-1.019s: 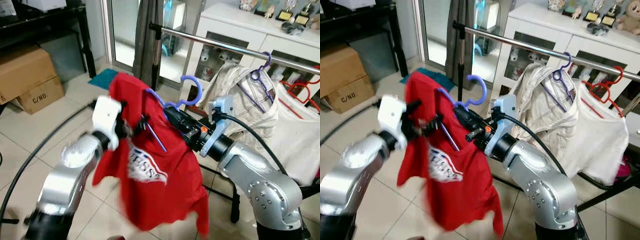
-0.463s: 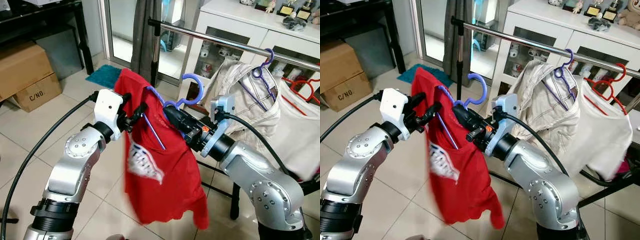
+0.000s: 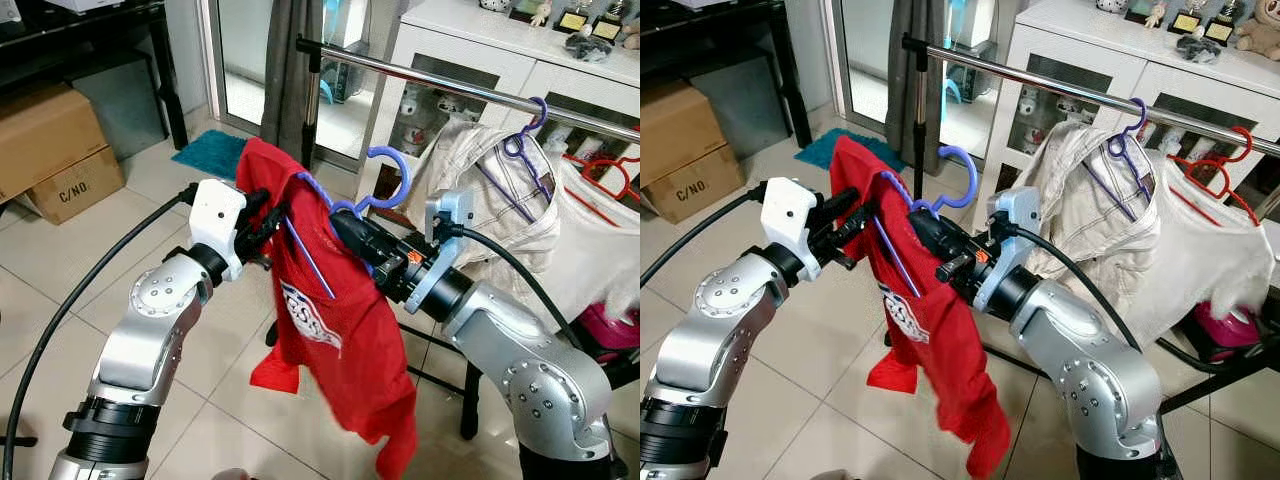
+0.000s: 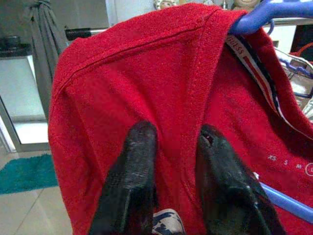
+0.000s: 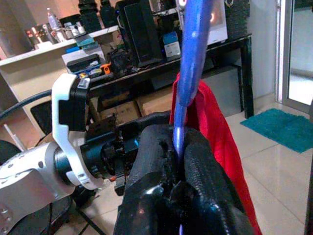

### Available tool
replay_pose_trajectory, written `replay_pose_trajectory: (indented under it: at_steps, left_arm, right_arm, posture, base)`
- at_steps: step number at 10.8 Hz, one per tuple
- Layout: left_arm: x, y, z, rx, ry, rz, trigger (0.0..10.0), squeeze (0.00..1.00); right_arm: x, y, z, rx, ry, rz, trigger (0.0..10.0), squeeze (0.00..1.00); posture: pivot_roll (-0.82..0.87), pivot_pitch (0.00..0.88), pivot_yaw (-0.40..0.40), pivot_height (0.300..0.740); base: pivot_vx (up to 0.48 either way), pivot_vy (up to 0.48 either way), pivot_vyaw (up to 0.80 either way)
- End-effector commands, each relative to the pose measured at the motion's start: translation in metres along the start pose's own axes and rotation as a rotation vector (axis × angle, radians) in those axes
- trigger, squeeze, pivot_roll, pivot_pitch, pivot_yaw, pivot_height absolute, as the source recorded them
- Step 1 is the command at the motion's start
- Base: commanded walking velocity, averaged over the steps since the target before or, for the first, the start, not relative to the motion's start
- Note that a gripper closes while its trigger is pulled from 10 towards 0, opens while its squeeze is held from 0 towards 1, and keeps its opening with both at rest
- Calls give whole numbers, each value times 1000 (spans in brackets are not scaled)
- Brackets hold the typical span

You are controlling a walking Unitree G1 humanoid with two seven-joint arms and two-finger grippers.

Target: Hang hanger

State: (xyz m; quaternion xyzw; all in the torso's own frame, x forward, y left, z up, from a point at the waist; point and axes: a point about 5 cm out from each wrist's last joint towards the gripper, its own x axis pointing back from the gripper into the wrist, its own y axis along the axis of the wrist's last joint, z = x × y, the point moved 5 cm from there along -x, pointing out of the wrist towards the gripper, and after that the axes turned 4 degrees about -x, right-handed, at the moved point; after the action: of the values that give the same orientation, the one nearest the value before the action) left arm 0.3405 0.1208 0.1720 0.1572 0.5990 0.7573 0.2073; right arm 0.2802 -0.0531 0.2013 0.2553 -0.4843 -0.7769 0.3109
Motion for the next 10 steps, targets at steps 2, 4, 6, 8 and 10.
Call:
replay_pose_trajectory:
  at_steps: [2,4,6,8,10]
  left_arm:
    - [0,0,-1,-7,6,-7,0,0]
    - [4,0,0,13,15,-17,0,0]
    - [10,1,4,38,31,-31,0,0]
    - [20,14,1,79,-2,-107,0,0]
    - [29,24,19,70,54,-163,0,0]
  right_arm:
    - [1,9,0,25,8,-36,0,0]
    - [2,7,-2,26,-3,-25,0,0]
    - [3,0,-11,73,-55,24,0,0]
    - [8,-17,-31,119,-153,122,0,0]
    - [13,-28,-38,149,-181,203,0,0]
  posture:
    - [-27,0,-110,740]
    - [-27,0,-111,740]
    - [-27,0,-113,740]
    - [-27,0,-114,740]
    - [-23,0,-117,740]
  base:
    - [0,0,0]
    - [0,0,0]
    - [0,0,0]
    - [0,0,0]
    - [0,0,0]
